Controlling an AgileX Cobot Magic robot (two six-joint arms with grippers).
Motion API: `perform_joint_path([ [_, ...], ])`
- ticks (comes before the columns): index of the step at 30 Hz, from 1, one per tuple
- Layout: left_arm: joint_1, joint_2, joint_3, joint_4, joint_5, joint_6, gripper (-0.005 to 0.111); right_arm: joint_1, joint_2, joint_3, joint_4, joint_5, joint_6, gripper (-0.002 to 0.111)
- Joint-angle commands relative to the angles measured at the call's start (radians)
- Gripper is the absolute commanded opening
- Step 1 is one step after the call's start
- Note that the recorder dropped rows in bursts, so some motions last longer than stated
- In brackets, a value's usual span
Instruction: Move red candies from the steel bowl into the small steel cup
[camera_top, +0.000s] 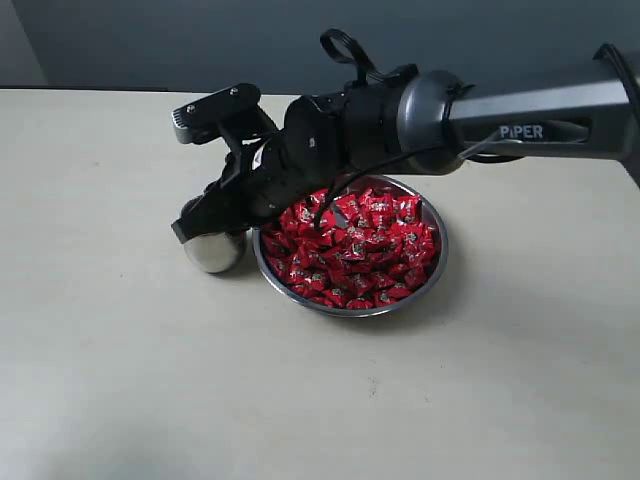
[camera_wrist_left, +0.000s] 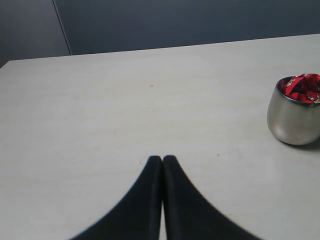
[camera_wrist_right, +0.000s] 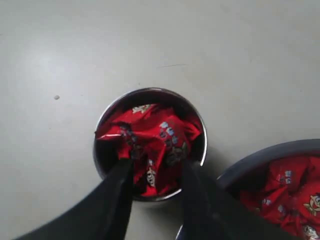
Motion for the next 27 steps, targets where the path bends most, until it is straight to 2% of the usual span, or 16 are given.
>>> perform_joint_path([
  [1, -0.008, -0.005, -0.008, 0.002, -0.005, -0.002, 0.000, -0.001, -0.021, -0.007, -0.023, -0.012, -0.010, 0.038],
  [8, -0.008, -0.005, -0.008, 0.002, -0.005, -0.002, 0.000, -0.003, -0.127, -0.007, -0.043, 0.077, -0.010, 0.038],
  [15, -0.008, -0.005, -0.008, 0.002, -0.005, -0.002, 0.000, -0.003, -0.275, -0.005, -0.090, 0.262, 0.022, 0.037],
  [17, -0.008, -0.005, -0.008, 0.002, -0.005, -0.002, 0.000, -0.003, -0.326, -0.005, -0.154, 0.330, 0.091, 0.030],
  [21, -0.008, -0.005, -0.008, 0.002, -0.005, -0.002, 0.000, -0.003, -0.431, -0.002, -0.287, 0.457, 0.223, 0.001],
  [27, -0.008, -0.005, -0.008, 0.002, -0.005, -0.002, 0.000, -0.003, -0.630, 0.092, -0.439, 0.572, 0.355, 0.000],
])
